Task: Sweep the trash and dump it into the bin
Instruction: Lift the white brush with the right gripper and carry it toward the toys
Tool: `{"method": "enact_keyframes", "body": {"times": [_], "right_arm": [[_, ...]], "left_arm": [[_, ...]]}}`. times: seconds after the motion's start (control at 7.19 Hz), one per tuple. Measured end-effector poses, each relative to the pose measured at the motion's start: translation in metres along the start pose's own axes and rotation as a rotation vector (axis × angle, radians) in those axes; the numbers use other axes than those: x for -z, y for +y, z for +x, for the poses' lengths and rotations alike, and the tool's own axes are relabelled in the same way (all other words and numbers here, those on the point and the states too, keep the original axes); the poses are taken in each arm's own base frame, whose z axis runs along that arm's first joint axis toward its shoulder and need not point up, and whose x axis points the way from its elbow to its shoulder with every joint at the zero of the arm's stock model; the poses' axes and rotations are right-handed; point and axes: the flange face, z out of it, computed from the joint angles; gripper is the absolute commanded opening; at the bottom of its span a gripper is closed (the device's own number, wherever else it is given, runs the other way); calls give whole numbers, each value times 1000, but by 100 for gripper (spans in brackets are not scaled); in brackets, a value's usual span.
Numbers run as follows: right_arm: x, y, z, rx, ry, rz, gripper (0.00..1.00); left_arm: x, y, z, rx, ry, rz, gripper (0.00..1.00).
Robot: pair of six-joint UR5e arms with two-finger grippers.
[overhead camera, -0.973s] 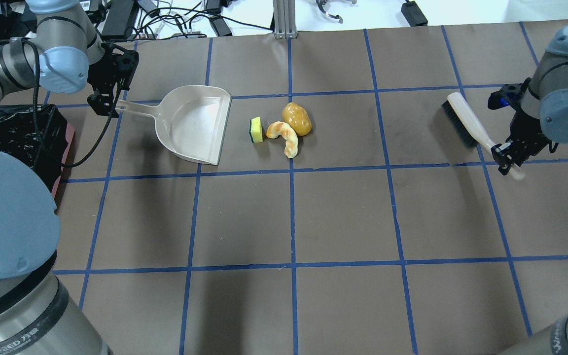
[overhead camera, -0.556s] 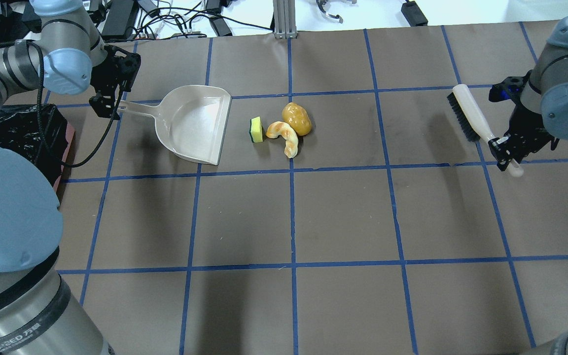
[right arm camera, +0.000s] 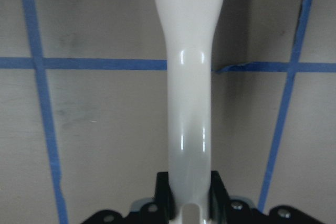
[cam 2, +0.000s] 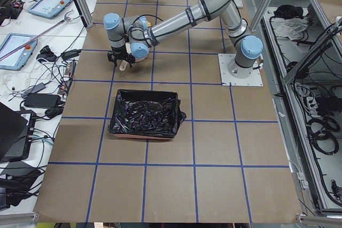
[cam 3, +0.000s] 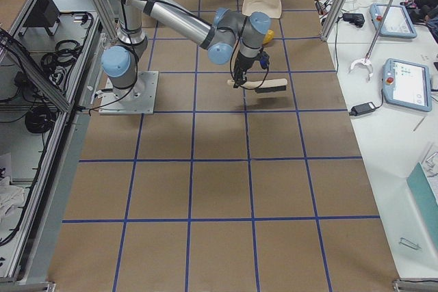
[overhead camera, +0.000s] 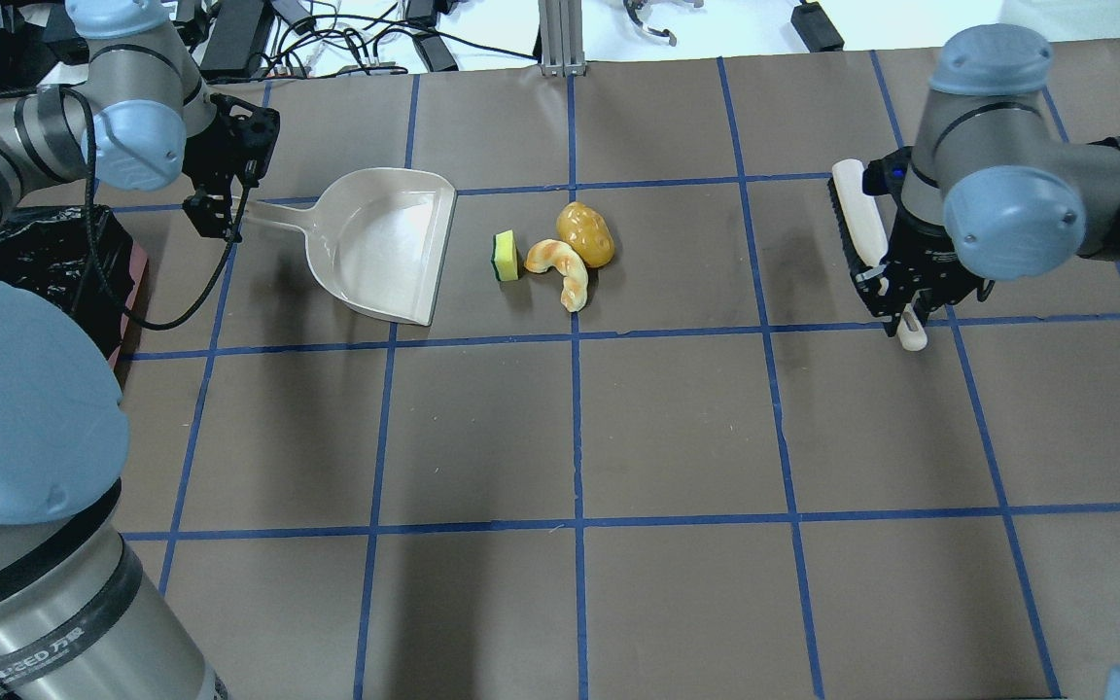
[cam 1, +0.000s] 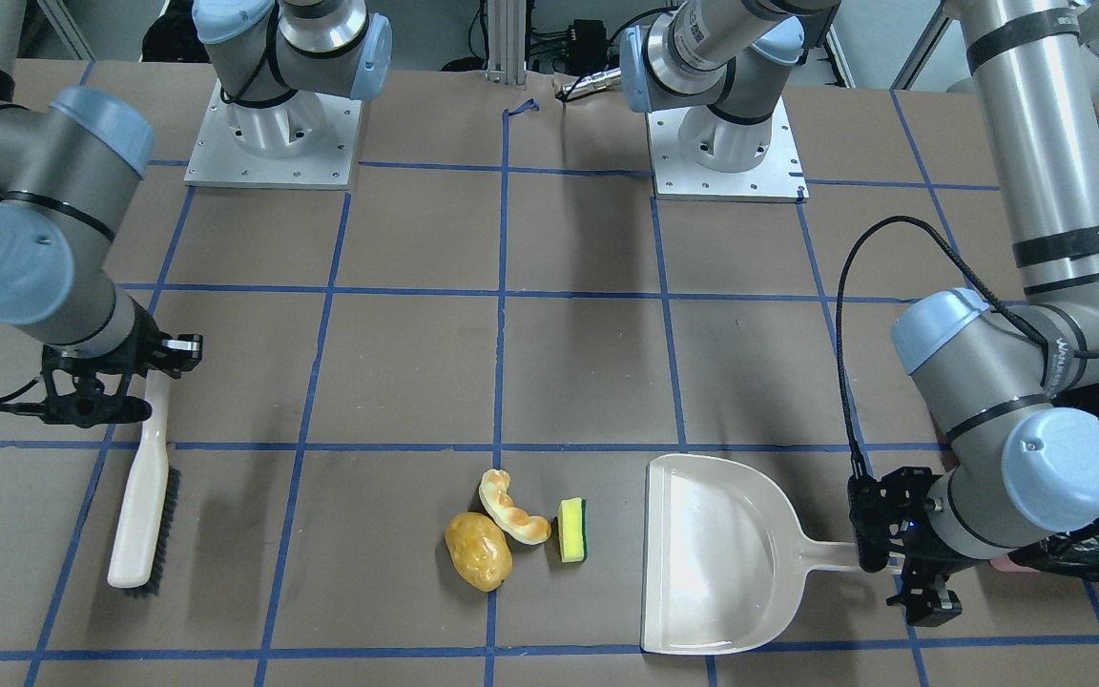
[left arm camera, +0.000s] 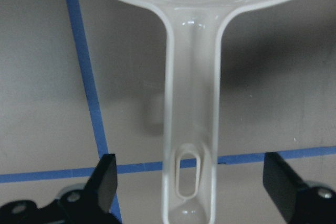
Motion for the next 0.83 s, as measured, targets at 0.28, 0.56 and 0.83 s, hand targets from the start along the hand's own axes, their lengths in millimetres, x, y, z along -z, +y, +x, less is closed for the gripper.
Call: {"method": "enact_keyframes", "body": {"times": [0.28,0.56,0.83], "right_arm": [[10,5,-83,-91,9,28,4],[12,8,-165,-147,-4,32,2],[9,16,-214,-155,-20,-18,1]], "left_arm": [[-2,0,0,-9,1,2,30],[0,-1,0,-14,-1,1,16],[2,0,0,-14,-5,0,16]]}}
